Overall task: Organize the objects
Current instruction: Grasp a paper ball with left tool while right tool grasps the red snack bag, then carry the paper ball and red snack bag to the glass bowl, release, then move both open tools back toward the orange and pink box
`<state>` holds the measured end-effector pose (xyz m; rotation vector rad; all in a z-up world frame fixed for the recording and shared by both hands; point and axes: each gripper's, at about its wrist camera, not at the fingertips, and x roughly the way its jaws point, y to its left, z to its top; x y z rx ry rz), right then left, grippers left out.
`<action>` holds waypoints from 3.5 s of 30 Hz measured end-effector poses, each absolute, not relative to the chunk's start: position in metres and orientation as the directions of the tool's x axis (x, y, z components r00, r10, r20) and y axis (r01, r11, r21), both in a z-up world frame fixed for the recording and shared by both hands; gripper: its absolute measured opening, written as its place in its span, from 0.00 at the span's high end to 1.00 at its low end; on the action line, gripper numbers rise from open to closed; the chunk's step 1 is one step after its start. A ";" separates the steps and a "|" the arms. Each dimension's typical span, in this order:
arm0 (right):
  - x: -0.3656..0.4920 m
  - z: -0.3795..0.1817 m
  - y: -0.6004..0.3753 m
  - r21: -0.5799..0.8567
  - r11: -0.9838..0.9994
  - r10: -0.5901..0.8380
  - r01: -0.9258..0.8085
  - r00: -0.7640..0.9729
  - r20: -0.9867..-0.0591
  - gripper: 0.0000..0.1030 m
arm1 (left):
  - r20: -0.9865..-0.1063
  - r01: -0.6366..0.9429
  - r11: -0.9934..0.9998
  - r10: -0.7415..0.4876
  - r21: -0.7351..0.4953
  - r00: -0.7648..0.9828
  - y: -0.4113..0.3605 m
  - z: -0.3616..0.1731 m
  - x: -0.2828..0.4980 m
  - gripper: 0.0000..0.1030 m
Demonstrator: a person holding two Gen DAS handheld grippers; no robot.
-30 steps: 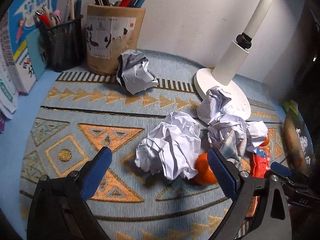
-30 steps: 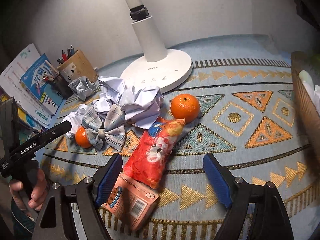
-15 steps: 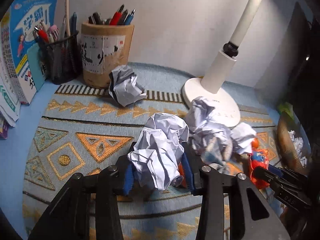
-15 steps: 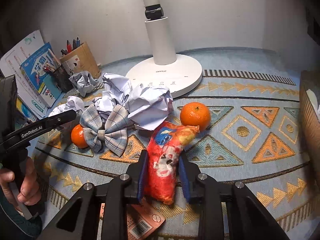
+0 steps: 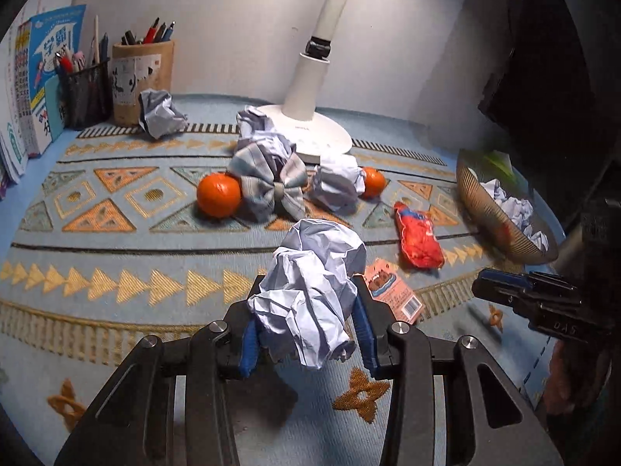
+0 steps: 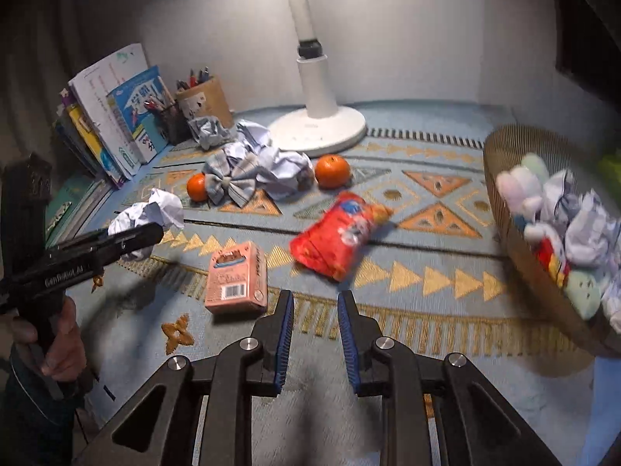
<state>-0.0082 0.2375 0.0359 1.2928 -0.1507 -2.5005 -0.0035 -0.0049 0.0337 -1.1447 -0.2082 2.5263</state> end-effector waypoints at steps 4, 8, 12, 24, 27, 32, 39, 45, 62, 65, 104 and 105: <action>-0.033 0.029 0.229 0.241 -0.960 -0.278 0.140 -0.549 -0.789 0.36 | -0.704 -0.239 -0.935 0.353 -0.260 -0.616 -0.002 0.026 -0.004 0.63; -0.065 0.022 0.205 0.166 -0.983 -0.183 0.081 -0.562 -0.807 0.35 | -0.694 -0.235 -0.936 0.351 -0.261 -0.629 -0.002 0.025 -0.001 0.63; -0.085 0.009 0.184 0.047 -0.998 -0.059 0.036 -0.570 -0.819 0.47 | -0.694 -0.246 -0.944 0.330 -0.222 -0.640 0.003 0.025 0.002 0.63; 0.007 0.036 0.216 0.077 -0.881 -0.341 0.467 -0.514 -0.787 0.76 | -0.679 -0.263 -0.944 0.327 -0.199 -0.657 0.005 0.027 0.006 0.63; 0.023 0.020 0.218 0.026 -0.876 -0.288 0.481 -0.481 -0.828 0.76 | -0.679 -0.257 -0.945 0.323 -0.200 -0.660 0.004 0.027 0.006 0.63; 0.023 0.017 0.254 0.128 -0.949 -0.265 0.289 -0.507 -0.820 0.35 | -0.681 -0.249 -0.950 0.309 -0.189 -0.663 0.005 0.027 0.006 0.62; 0.044 0.010 0.218 0.050 -0.981 -0.150 0.190 -0.566 -0.810 0.33 | -0.688 -0.252 -0.951 0.305 -0.181 -0.658 0.006 0.026 0.006 0.62; 0.040 0.012 0.202 -0.045 -0.984 -0.071 0.172 -0.611 -0.788 0.65 | -0.691 -0.252 -0.955 0.286 -0.153 -0.664 0.009 0.027 0.008 0.62; 0.047 0.044 0.278 0.220 -0.935 -0.339 0.278 -0.518 -0.785 0.49 | -0.599 -0.409 -0.894 0.432 -0.184 -0.674 0.084 0.097 0.009 0.62; 0.053 0.024 0.254 0.159 -0.941 -0.296 0.300 -0.495 -0.817 0.35 | -0.627 -0.381 -0.900 0.425 -0.214 -0.653 0.080 0.084 0.008 0.62; -0.052 0.143 0.477 0.231 -0.936 0.067 -0.265 -0.780 -0.623 0.58 | -0.626 -0.629 -0.745 0.603 -0.220 -0.495 0.279 0.109 -0.099 0.13; -0.047 0.143 0.475 0.237 -0.938 0.052 -0.253 -0.780 -0.623 0.58 | -0.626 -0.629 -0.745 0.604 -0.223 -0.494 0.272 0.111 -0.095 0.13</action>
